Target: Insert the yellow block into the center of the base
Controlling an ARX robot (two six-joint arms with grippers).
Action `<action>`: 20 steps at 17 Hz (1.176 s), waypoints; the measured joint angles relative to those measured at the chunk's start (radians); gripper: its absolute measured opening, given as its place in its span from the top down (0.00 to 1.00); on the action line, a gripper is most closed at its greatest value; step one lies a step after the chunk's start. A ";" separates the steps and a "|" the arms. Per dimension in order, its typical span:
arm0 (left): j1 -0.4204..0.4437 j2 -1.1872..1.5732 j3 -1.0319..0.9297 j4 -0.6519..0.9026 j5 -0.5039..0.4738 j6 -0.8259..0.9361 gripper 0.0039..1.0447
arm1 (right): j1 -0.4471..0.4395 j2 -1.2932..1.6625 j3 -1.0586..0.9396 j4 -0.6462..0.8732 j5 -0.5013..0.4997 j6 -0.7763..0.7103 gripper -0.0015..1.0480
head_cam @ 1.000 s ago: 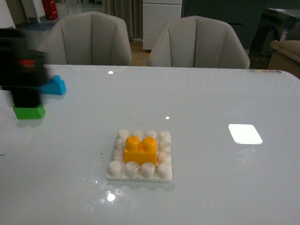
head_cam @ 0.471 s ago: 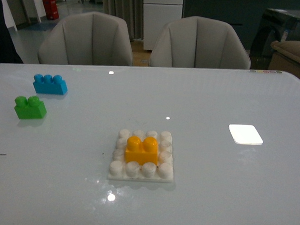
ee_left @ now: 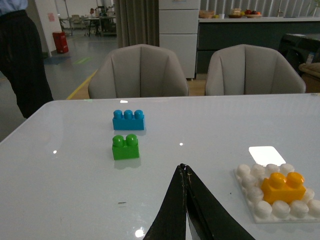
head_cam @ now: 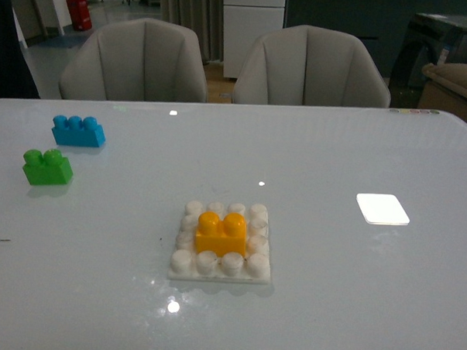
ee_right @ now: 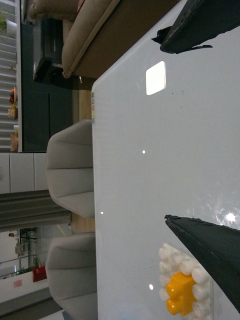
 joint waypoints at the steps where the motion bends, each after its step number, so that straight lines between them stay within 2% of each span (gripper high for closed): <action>1: 0.000 -0.032 0.000 -0.028 -0.001 0.000 0.99 | 0.000 0.000 0.000 0.000 0.000 0.000 0.06; 7: 0.000 -0.143 0.000 -0.141 0.000 0.000 0.99 | 0.000 0.000 0.000 0.000 0.000 0.000 0.06; 9: 0.000 -0.292 0.000 -0.332 0.000 0.000 0.99 | 0.000 0.000 0.000 0.000 0.000 0.000 0.06; 18: 0.000 -0.310 0.000 -0.320 0.000 0.000 0.99 | 0.000 0.000 0.000 0.000 0.000 0.000 0.06; 20: 0.000 -0.310 0.000 -0.320 0.000 0.000 0.81 | 0.000 0.000 0.000 0.000 0.000 0.000 0.06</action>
